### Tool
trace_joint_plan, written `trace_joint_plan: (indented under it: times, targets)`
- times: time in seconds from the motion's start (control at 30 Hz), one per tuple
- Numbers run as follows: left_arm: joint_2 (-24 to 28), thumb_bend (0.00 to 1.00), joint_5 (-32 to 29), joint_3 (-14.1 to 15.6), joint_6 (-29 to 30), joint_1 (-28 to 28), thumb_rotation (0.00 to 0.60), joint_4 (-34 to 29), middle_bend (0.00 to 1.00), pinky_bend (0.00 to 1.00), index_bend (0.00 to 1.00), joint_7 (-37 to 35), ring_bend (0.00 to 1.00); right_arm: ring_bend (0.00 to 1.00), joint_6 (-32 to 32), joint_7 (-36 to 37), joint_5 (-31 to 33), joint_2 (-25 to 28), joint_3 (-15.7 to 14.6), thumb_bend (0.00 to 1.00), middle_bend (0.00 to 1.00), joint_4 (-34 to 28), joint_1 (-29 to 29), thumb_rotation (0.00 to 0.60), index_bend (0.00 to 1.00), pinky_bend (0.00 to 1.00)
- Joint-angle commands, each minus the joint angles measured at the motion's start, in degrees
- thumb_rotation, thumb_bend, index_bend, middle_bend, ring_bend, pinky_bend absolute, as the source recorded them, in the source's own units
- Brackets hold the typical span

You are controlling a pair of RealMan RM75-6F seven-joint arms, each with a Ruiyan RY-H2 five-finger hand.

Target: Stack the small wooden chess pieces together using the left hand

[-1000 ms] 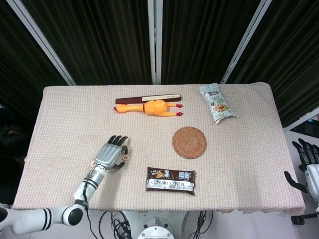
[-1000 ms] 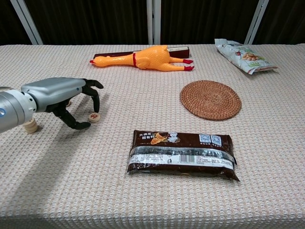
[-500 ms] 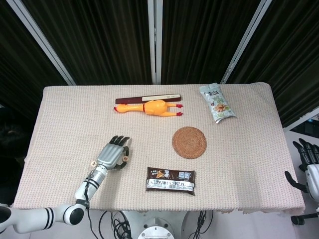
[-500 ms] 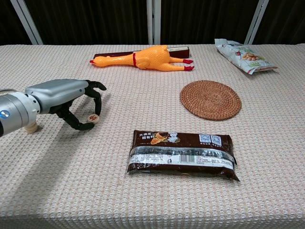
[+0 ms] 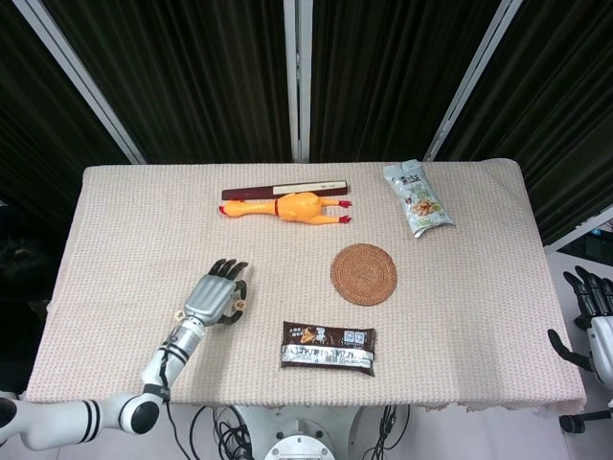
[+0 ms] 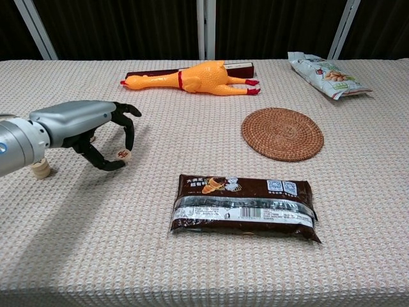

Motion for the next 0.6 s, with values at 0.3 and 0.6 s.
trace_joint_plan:
  times: [0.3,0.6]
  targets:
    - [10.74,0.27,-5.1,1.92,4.53,3.13,0.6,-13.46,0.07,0.0,0.5,4.89,0.0,0.0,-0.36,-0.22,-0.29,-0.02,-0.24,0.26,0.0,-0.08,0.15,0.6,0.0,0.0]
    - [14.17,0.28,-3.63,4.78,8.57,7.36,0.6,-15.4,0.07,0.0,0.5,2.58,0.0,0.0,-0.49,-1.3,-0.63,-0.26,-0.51,0.26,0.0,-0.42,0.2,0.6,0.0,0.0]
